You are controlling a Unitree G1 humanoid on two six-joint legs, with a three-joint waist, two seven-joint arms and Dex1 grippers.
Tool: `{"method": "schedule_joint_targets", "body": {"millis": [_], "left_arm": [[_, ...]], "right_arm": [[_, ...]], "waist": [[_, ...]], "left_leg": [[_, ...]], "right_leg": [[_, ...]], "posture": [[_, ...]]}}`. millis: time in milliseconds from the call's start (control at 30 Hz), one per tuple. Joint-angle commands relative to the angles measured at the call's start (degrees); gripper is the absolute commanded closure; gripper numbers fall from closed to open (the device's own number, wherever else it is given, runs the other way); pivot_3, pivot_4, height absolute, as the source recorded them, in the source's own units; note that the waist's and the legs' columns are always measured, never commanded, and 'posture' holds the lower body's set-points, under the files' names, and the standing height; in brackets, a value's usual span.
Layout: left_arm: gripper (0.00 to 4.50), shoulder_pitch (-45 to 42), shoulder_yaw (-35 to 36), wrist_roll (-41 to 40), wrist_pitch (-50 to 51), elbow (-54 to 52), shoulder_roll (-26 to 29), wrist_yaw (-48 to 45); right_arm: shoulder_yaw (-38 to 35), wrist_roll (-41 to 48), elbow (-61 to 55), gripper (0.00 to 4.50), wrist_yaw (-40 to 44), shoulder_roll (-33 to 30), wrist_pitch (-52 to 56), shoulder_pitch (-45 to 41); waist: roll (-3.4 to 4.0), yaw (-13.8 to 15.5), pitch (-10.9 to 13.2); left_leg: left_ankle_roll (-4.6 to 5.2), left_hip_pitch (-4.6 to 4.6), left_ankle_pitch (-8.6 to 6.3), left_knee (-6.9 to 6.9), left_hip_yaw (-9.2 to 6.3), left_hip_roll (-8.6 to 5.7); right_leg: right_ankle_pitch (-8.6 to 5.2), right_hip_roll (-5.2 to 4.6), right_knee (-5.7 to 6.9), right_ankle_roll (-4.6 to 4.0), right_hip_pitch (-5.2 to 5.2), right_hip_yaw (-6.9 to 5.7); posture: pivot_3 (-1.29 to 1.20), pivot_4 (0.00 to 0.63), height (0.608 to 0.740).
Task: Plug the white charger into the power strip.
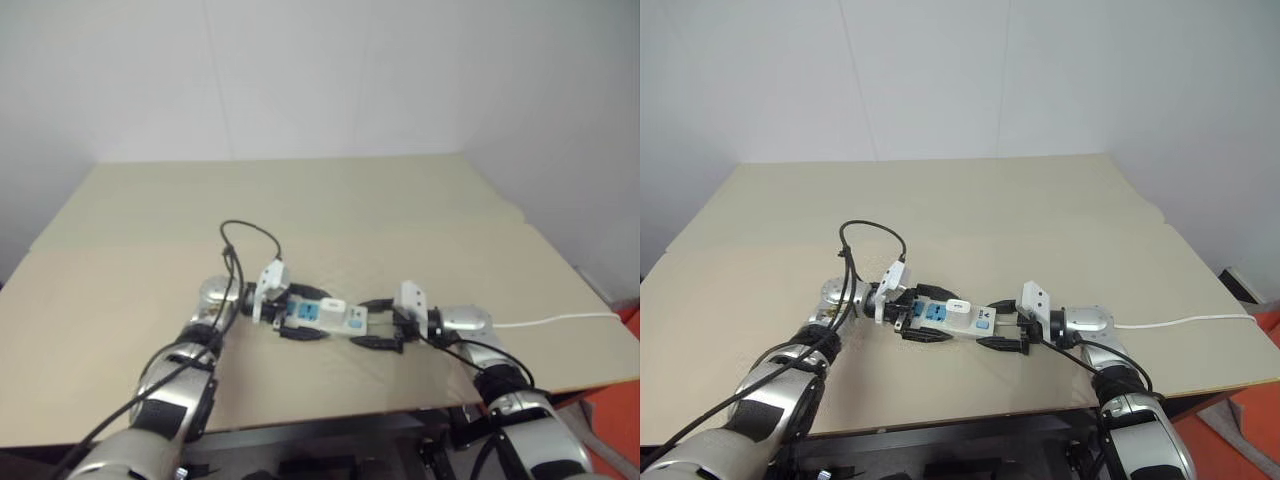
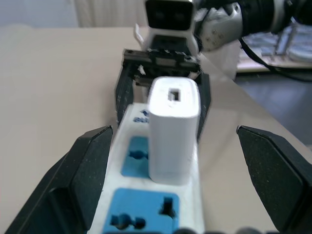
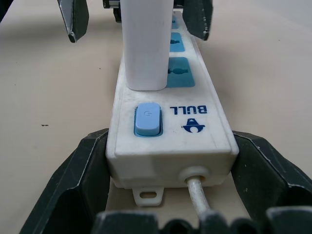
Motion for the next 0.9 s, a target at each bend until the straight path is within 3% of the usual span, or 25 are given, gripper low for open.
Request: {"method": "schedule_joint_targets", "body": {"millis": [33, 100, 433, 667, 800, 900], "left_arm": [[0.0, -0.85, -2.66, -5.36, 0.2, -5.93, 5.64, -0.21], [0.0, -0.72, -3.94, -8.1, 0.54, -8.27, 9.24, -0.21], [0.0, 6.72, -3.19, -21.88, 7.91, -22.23, 24.36, -0.21], [0.0, 20.12, 1.33, -25.7, 10.23, -34.79, 39.26, -0.21], [0.0, 29.98, 7.53, -29.11, 11.55, -40.16, 48.09, -0.21], [0.0, 35.14, 11.87, -30.91, 12.46, -42.36, 51.13, -0.21]], "right_arm": [[1.26, -2.75, 1.81, 0.37, -1.44, 0.47, 0.96, 0.59], [0.61, -2.37, 1.97, 0.02, -1.63, 0.52, 1.25, 0.29], [-1.75, -0.41, -4.31, 0.02, 0.4, -3.33, 1.33, 1.38], [-5.95, 3.96, -17.43, 0.02, 6.57, -16.7, 1.5, 8.17], [-10.75, 7.26, -21.73, 0.02, 10.33, -25.91, 2.67, 11.22], [-13.1, 9.34, -24.21, 0.02, 11.51, -30.14, 4.84, 13.25]], "waist": [[-0.01, 0.05, 0.01], [-0.06, 0.0, 0.08], [0.03, 0.48, 0.21], [0.21, 2.09, 0.46], [0.37, 2.9, 0.88], [0.52, 3.13, 1.05]], "left_leg": [[0.0, -0.01, 0.0, 0.0, 0.0, 0.0], [0.0, -0.16, 0.0, 0.01, -0.02, 0.01], [-0.02, -0.32, -0.02, 0.02, -0.06, 0.02], [-0.03, -2.07, -0.01, 0.35, 0.02, -0.03], [-0.02, -1.96, -0.01, 0.42, 0.1, -0.03], [-0.02, -1.89, -0.01, 0.41, 0.17, 0.01]], "right_leg": [[0.0, 0.0, 0.0, 0.0, -0.01, 0.01], [0.01, -0.01, -0.01, -0.01, -0.15, -0.02], [0.01, -0.11, -0.04, -0.02, -0.29, -0.05], [0.02, -0.28, 0.6, -0.02, -2.06, -0.05], [0.0, -0.31, 0.37, -0.02, -1.97, -0.06], [-0.01, -0.29, 0.38, -0.04, -1.97, -0.05]], "posture": [[0.0, 0.15, 0.74], [0.0, 0.15, 0.74], [0.0, 0.15, 0.74], [0.0, 0.15, 0.74], [0.0, 0.15, 0.74], [0.0, 0.15, 0.74]]}}
